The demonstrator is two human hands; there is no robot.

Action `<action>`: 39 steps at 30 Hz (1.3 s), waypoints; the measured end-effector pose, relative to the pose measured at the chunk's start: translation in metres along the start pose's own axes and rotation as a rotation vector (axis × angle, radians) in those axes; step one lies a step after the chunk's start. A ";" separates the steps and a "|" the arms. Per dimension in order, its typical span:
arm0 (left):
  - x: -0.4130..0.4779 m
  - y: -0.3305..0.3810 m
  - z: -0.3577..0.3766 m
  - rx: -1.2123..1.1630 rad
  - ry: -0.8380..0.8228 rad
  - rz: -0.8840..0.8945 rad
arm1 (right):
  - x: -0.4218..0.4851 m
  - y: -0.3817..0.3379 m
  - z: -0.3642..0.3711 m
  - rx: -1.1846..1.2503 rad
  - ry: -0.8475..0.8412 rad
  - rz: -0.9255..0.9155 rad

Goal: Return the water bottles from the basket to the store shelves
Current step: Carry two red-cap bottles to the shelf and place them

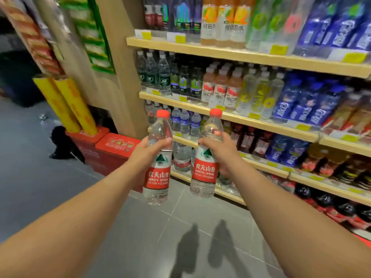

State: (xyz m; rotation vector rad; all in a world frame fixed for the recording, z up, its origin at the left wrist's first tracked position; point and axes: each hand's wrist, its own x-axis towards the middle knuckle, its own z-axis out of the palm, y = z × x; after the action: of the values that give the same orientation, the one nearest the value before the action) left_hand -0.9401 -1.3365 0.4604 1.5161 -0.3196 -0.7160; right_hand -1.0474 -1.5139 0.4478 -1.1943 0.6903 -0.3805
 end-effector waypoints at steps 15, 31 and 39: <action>0.236 0.117 -0.116 -0.116 0.110 0.259 | 0.254 -0.127 0.168 -0.138 -0.150 -0.324; 0.440 0.271 -0.194 -0.048 -0.110 0.506 | 0.401 -0.277 0.312 -0.313 0.134 -0.978; 0.495 0.291 -0.207 -0.029 -0.137 0.538 | 0.445 -0.300 0.342 -0.354 0.365 -1.238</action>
State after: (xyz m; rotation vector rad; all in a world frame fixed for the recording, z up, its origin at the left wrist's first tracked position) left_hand -0.3718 -1.4996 0.6119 1.2738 -0.7818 -0.3913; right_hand -0.4650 -1.6424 0.6700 -1.8281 0.2343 -1.5830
